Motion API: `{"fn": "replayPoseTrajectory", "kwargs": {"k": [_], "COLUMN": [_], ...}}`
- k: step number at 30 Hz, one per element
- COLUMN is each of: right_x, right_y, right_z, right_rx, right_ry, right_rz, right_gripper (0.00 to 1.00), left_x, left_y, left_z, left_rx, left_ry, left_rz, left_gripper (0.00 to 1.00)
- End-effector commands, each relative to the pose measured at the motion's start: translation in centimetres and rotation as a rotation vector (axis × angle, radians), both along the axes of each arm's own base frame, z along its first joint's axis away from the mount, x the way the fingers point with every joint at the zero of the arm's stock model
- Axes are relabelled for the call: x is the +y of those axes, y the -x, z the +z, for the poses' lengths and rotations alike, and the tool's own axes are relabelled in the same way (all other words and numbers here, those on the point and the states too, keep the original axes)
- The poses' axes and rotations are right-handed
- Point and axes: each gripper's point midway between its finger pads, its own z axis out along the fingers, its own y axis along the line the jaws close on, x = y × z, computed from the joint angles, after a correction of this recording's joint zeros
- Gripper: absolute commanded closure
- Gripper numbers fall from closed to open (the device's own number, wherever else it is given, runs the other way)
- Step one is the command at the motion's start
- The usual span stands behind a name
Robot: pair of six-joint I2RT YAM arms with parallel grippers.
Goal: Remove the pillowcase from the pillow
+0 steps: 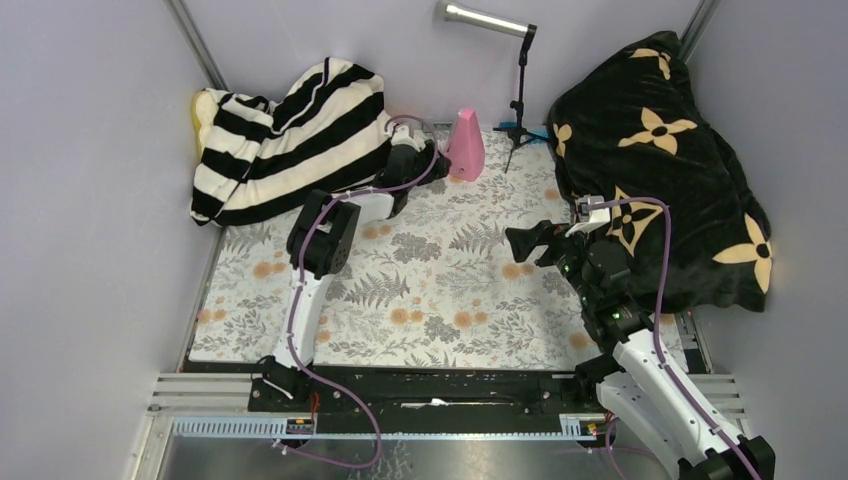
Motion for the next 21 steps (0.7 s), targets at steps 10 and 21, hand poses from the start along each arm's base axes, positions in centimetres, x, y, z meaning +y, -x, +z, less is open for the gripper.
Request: {"fn": "replayPoseTrajectory", "kwargs": {"k": [10, 21], "right_x": [0.5, -0.3], "right_y": [-0.1, -0.5], "right_z": [-0.5, -2.1], "right_rx": [0.048, 0.206], "right_ry": [-0.011, -0.053], "right_rz": [0.013, -0.084], "right_gripper": [0.00, 0.00], "left_x": [13.5, 26.3], "left_y": [6.3, 2.0], "left_z": [10.8, 14.9], "left_rx": [-0.065, 0.001], "left_ry": [-0.122, -0.127], "left_rz": [0.238, 0.464], "left_gripper": [0.01, 0.01]}}
